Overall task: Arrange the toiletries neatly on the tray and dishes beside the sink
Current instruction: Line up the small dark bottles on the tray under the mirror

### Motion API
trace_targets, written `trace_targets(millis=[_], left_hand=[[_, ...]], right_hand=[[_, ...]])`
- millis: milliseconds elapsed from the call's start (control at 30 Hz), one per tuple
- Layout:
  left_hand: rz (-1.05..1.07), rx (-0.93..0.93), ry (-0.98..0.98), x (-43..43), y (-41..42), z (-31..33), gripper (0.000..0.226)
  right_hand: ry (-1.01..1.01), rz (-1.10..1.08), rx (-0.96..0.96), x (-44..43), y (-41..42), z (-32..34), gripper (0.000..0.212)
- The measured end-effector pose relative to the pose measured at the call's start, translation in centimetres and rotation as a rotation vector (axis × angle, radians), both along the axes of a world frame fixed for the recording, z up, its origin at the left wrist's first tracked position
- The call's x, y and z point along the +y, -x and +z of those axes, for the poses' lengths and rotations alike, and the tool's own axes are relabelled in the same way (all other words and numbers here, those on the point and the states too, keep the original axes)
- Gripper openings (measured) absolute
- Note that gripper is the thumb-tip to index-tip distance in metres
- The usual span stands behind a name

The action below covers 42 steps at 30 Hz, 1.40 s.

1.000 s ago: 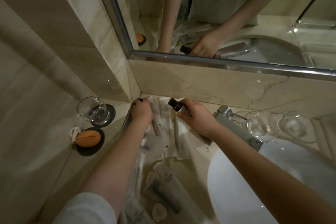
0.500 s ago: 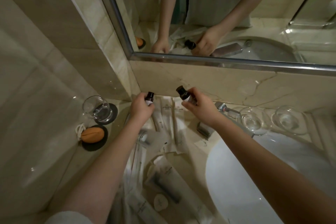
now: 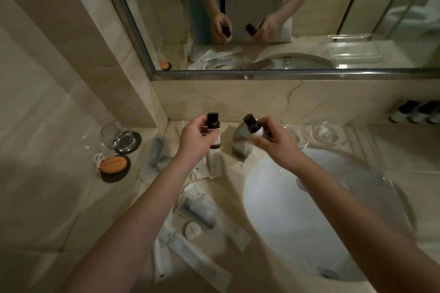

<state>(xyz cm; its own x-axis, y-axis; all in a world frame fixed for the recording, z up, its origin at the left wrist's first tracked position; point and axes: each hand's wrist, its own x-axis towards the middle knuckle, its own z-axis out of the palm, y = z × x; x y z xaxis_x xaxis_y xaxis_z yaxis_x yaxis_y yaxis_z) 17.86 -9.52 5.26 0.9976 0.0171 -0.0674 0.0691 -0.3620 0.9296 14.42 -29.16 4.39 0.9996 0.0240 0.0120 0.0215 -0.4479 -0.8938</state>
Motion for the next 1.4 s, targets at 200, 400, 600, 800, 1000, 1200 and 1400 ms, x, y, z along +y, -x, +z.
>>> trace_targets(millis=[200, 400, 600, 800, 1000, 1200, 1400], left_hand=[[-0.128, -0.025, 0.024, -8.8, 2.4, 1.0, 0.04], [-0.24, -0.062, 0.033, -19.1, 3.5, 0.8, 0.036], [-0.321, -0.05, -0.008, -28.0, 3.3, -0.3, 0.027], [-0.307, -0.013, -0.044, -33.6, 1.1, -1.9, 0.028], [-0.287, 0.003, -0.15, -37.5, -2.5, -3.3, 0.028], [-0.296, 0.023, -0.194, -40.4, -4.3, -4.8, 0.029], [-0.291, 0.038, -0.191, -41.9, -5.0, -5.6, 0.033]], right_hand=[[-0.046, -0.186, 0.016, -7.7, 4.2, -0.3, 0.02], [-0.039, -0.375, 0.072, -17.1, 6.6, -0.7, 0.022], [0.033, -0.499, 0.083, -25.1, 7.0, -1.9, 0.031], [0.107, -0.577, 0.138, -31.0, 3.9, -4.5, 0.037], [0.126, -0.608, 0.202, -35.1, -0.2, -7.0, 0.032], [0.165, -0.551, 0.171, -36.5, -2.6, -8.3, 0.036], [0.239, -0.465, 0.183, -37.8, -2.2, -8.5, 0.044]])
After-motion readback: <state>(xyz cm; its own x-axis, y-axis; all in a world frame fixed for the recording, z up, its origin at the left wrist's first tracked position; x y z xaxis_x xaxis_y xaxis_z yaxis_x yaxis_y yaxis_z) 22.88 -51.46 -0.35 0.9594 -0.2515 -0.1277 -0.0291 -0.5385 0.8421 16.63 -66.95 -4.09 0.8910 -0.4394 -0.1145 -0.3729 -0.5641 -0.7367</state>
